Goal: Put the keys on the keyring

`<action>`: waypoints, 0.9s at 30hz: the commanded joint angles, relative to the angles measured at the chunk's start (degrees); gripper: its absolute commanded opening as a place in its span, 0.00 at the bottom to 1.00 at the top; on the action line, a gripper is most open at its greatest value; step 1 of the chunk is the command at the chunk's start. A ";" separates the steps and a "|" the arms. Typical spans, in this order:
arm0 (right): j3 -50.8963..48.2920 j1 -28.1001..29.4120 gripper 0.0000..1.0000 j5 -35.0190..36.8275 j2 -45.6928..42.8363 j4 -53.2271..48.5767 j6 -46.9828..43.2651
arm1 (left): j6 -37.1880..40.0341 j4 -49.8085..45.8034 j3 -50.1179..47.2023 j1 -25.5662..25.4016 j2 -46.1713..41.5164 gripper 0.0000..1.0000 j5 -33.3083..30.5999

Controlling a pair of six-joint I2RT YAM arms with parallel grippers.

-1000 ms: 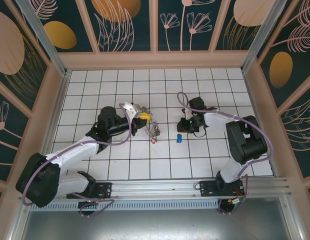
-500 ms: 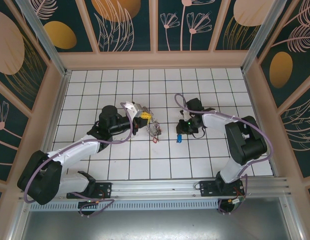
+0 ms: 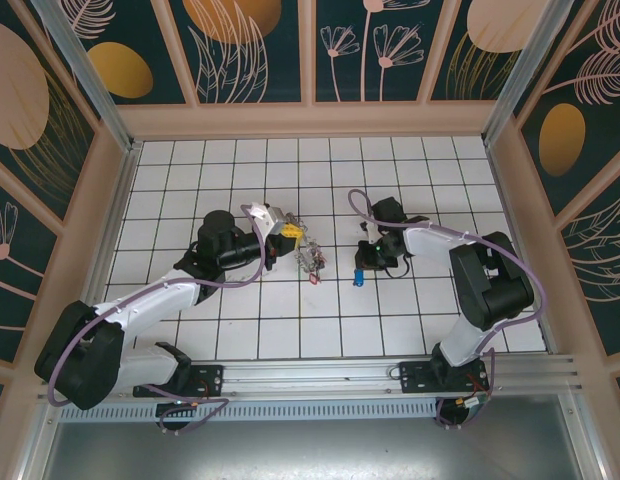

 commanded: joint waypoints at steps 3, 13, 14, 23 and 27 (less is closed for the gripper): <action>0.09 0.49 0.11 0.50 -1.42 -0.46 -0.17 | -0.06 3.01 1.62 0.11 -0.73 0.00 1.08; 0.03 0.67 0.07 0.83 -1.33 0.11 0.04 | -0.18 2.92 1.40 0.08 -1.17 0.00 0.92; 0.13 0.68 0.07 0.83 -1.39 0.02 0.01 | -0.25 2.95 1.37 0.08 -1.17 0.00 0.94; 0.11 0.84 0.09 1.18 -1.01 -0.07 0.10 | -0.31 2.92 1.49 0.09 -1.06 0.00 1.09; 0.22 0.93 0.07 1.01 -1.16 -0.16 0.10 | -0.40 2.92 1.46 0.10 -1.16 0.00 1.20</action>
